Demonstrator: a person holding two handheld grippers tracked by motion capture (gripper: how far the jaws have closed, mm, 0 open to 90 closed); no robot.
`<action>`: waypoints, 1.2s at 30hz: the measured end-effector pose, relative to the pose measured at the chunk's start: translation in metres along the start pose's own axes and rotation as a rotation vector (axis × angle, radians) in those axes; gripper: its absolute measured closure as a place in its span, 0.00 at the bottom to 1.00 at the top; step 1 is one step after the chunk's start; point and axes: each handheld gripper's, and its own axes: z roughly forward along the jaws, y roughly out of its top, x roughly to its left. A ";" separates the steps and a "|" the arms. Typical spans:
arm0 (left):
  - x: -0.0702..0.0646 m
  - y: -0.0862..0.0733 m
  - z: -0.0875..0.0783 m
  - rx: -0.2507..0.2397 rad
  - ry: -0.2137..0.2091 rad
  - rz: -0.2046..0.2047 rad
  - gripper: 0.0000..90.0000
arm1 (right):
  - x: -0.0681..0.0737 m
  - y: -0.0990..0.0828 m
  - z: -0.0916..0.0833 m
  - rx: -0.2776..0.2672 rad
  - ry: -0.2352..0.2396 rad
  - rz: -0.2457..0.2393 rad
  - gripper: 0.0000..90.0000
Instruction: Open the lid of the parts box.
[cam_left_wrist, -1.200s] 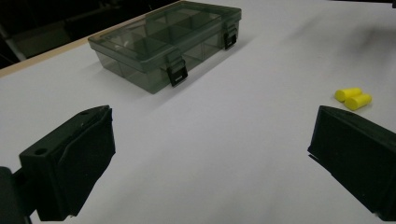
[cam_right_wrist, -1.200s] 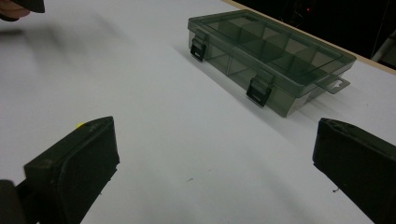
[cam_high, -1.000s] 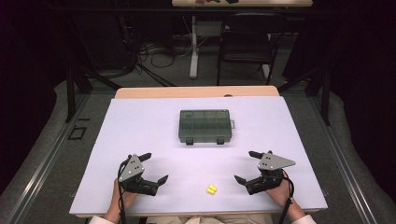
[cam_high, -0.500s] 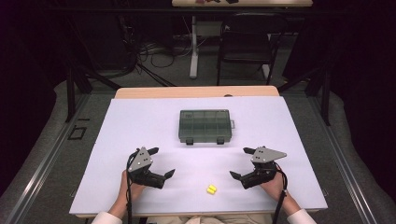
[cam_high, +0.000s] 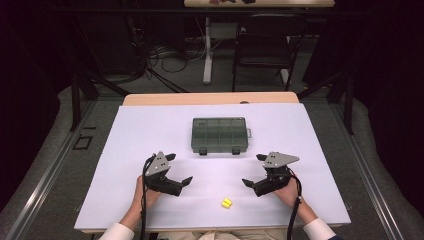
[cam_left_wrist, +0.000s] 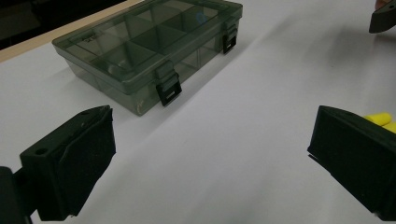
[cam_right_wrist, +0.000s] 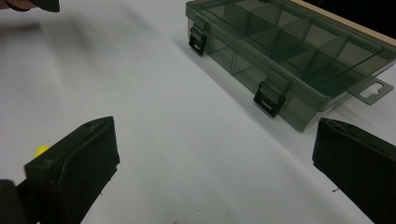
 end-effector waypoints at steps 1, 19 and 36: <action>0.001 0.001 0.001 -0.003 -0.002 0.000 0.00 | 0.000 0.000 0.000 0.000 0.000 0.000 0.00; 0.015 0.018 0.026 0.018 -0.011 -0.021 0.00 | -0.021 0.014 0.019 0.021 0.006 0.014 0.00; 0.029 0.033 0.045 0.040 0.005 -0.026 0.01 | -0.043 0.024 0.027 0.032 -0.018 0.042 0.00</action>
